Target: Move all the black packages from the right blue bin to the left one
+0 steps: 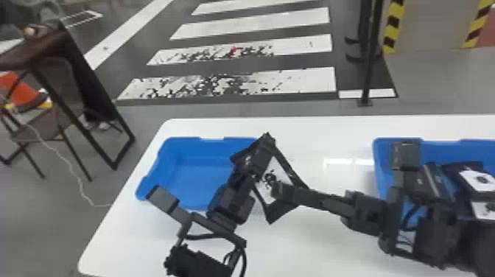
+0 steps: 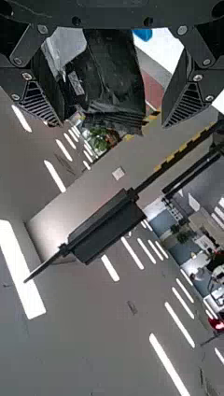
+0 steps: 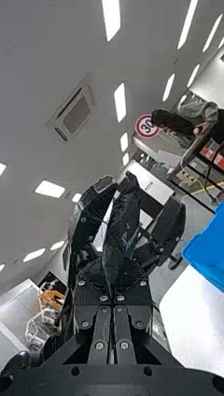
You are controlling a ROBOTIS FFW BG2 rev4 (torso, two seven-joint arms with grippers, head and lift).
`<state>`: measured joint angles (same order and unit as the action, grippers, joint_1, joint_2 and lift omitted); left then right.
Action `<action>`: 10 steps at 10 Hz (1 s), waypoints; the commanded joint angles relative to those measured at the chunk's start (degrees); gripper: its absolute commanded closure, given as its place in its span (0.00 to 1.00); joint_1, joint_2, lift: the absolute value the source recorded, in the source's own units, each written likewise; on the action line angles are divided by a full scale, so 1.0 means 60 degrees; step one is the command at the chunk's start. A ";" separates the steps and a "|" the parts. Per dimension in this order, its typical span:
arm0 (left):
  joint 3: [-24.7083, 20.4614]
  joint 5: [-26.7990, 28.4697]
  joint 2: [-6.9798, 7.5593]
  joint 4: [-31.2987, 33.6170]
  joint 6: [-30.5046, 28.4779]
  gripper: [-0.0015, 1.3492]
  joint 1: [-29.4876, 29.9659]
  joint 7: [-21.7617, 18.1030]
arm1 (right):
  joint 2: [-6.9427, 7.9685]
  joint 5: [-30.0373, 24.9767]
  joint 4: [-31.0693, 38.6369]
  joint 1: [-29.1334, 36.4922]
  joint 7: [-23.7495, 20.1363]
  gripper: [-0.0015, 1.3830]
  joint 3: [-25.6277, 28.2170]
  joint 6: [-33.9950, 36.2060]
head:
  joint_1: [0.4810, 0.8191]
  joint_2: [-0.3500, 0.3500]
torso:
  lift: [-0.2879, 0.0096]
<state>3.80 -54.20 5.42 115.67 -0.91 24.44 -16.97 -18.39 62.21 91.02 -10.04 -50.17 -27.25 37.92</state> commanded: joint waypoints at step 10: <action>-0.0463 0.0863 -0.0053 0.0538 -0.1676 0.90 -0.0183 0.0235 | 0.0003 0.0124 -0.0955 -0.0319 0.0159 0.46 0.0333 -0.1586 | 0.63 0.79 | 0.50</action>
<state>1.45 -49.30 5.10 118.88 -11.30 23.48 -15.62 -18.38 62.92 85.37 -12.20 -49.18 -25.20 28.83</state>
